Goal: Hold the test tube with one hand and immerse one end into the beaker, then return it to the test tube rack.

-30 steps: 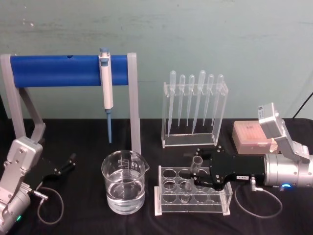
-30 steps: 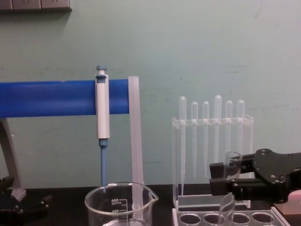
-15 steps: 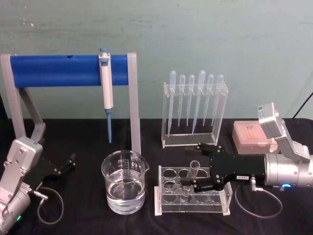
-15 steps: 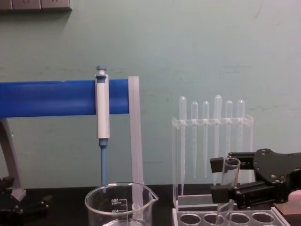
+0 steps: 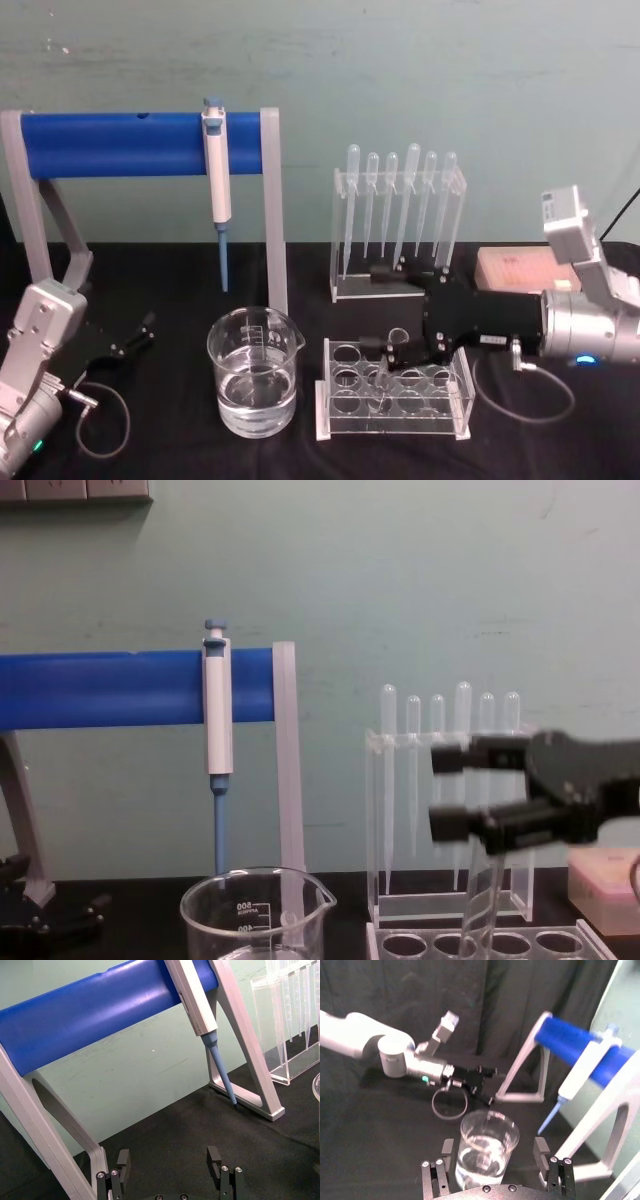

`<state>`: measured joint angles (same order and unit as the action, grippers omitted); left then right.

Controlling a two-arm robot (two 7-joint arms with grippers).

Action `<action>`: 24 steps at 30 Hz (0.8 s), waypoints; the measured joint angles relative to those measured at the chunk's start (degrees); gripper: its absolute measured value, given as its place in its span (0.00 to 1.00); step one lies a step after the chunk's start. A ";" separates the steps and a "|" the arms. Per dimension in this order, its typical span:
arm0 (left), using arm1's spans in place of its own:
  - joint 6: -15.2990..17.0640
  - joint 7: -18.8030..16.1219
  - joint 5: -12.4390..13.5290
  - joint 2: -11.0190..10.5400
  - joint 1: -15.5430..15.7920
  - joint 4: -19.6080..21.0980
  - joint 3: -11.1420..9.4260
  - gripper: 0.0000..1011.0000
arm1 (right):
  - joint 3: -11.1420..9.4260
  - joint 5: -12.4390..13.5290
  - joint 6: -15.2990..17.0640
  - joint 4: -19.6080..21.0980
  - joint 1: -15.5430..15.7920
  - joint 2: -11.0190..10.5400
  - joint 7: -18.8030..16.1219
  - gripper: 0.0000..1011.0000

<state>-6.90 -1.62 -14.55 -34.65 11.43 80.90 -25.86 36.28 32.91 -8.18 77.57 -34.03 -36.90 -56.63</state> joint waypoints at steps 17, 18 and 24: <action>0.00 0.00 0.00 0.00 0.00 0.00 0.00 0.99 | -10.28 -2.01 3.47 14.22 12.75 -3.59 25.63 0.99; 0.00 0.00 0.00 0.00 0.00 0.00 0.00 0.99 | -10.86 -2.24 4.12 14.67 13.72 -3.61 27.32 0.99; 0.00 0.00 0.00 0.00 0.00 0.00 0.00 0.99 | -14.78 -4.97 8.99 18.00 20.83 -2.40 42.26 0.99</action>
<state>-6.91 -1.62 -14.55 -34.65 11.43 80.90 -25.86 21.50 27.95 0.81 95.56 -13.20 -39.30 -14.37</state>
